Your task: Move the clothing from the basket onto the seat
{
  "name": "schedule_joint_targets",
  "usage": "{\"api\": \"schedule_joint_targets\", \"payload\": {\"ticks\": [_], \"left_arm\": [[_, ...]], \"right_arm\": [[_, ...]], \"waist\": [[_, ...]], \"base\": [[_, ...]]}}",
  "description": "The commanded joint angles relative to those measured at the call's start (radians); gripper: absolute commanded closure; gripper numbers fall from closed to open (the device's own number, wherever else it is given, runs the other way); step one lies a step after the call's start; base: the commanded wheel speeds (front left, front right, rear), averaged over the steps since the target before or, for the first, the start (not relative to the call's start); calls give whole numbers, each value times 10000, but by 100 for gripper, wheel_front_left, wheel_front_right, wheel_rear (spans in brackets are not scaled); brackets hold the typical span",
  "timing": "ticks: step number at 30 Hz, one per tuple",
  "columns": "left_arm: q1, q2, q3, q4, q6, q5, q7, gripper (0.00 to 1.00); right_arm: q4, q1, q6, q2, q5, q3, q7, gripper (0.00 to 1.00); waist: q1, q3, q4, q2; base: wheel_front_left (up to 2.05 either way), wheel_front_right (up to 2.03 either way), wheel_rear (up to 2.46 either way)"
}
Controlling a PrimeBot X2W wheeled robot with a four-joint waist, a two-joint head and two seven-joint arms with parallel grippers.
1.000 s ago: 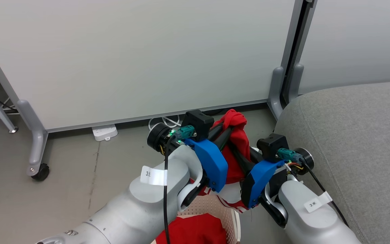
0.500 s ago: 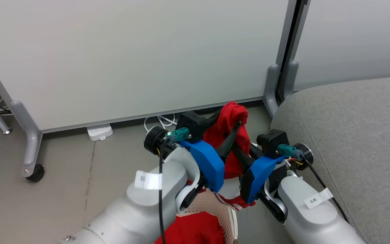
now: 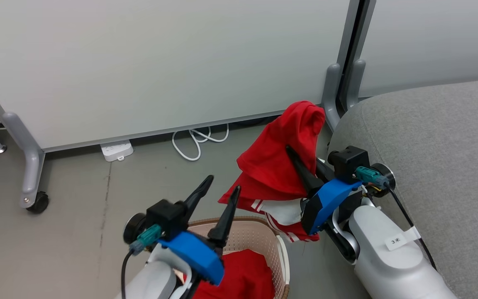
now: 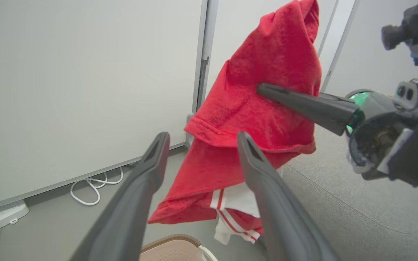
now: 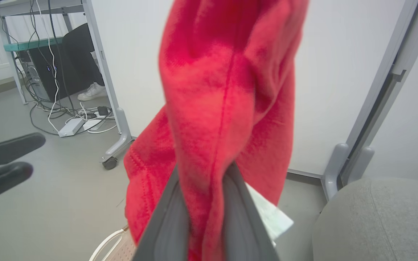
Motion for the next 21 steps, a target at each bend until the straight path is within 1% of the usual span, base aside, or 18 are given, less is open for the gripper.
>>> {"api": "schedule_joint_targets", "payload": {"ticks": [1, 6, 11, 17, 21], "left_arm": [[388, 66, 431, -279, -122, 416, -28, 0], [1550, 50, 1884, -1093, -305, 1576, -29, 0], [2362, -117, 2934, -1531, -470, 2331, -28, 0], [2810, -364, 3559, -1678, -546, 2815, -28, 0], [2894, -399, 3536, -1746, -556, 2924, -28, 0]], "right_arm": [[-155, 159, 5, -33, -88, -107, -27, 100], [-614, 309, 5, -33, -10, -274, 141, 100], [-919, 459, 5, -33, -66, -370, 283, 100], [-1094, 605, 5, -33, -84, -533, 362, 100], [-1135, 639, 5, -33, -127, -577, 394, 100]], "waist": [[0, 40, 0, 0], [0, 189, -62, 0], [0, 287, -87, 0], [0, 307, -112, 0], [0, 328, -262, 0]], "base": [[0, 0, 0], [0, 0, 0], [0, 0, 0], [0, 0, 0], [0, 0, 0]]}}
